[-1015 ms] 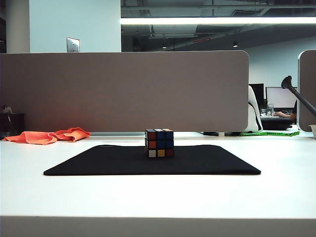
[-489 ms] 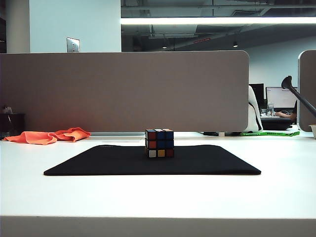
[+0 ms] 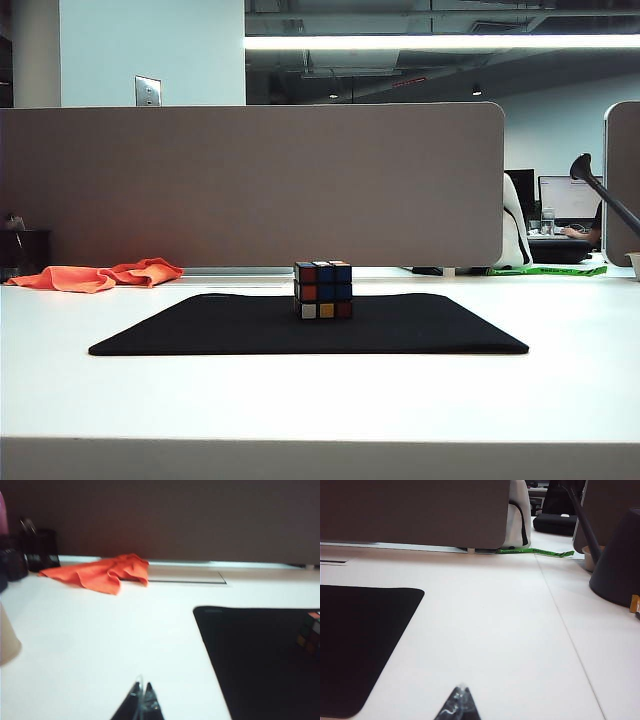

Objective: Pick up the cube on the right side of the mouse pad, then place it in the center of the mouse pad.

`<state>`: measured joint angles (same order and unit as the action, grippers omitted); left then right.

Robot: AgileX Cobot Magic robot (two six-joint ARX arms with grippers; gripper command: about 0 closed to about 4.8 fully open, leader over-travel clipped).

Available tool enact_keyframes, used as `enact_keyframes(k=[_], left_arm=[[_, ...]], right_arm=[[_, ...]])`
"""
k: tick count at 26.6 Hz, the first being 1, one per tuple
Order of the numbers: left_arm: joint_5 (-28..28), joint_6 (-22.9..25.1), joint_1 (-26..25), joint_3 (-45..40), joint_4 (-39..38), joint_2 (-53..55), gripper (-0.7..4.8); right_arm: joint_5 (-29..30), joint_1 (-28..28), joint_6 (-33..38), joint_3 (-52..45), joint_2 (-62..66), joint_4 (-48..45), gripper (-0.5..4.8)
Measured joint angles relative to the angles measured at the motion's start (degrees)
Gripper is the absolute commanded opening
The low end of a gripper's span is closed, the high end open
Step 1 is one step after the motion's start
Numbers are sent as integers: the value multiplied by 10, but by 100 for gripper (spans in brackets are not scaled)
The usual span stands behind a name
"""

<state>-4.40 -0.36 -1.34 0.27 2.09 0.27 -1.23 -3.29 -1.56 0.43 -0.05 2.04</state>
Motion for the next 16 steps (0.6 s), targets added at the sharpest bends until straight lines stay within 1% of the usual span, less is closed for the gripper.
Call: enact_keyframes(k=[3, 7, 9, 16], left_arm=[[10, 27, 0, 0, 23, 0, -6], [16, 37, 0, 0, 24, 0, -6], [16, 57, 0, 0, 25, 0, -6], [16, 59, 0, 0, 29, 0, -6]], right_arm=[[0, 0, 0, 0, 0, 0, -5], [0, 0, 0, 0, 0, 0, -5], [0, 0, -1, 0, 0, 0, -5], [0, 0, -1, 0, 0, 0, -5]])
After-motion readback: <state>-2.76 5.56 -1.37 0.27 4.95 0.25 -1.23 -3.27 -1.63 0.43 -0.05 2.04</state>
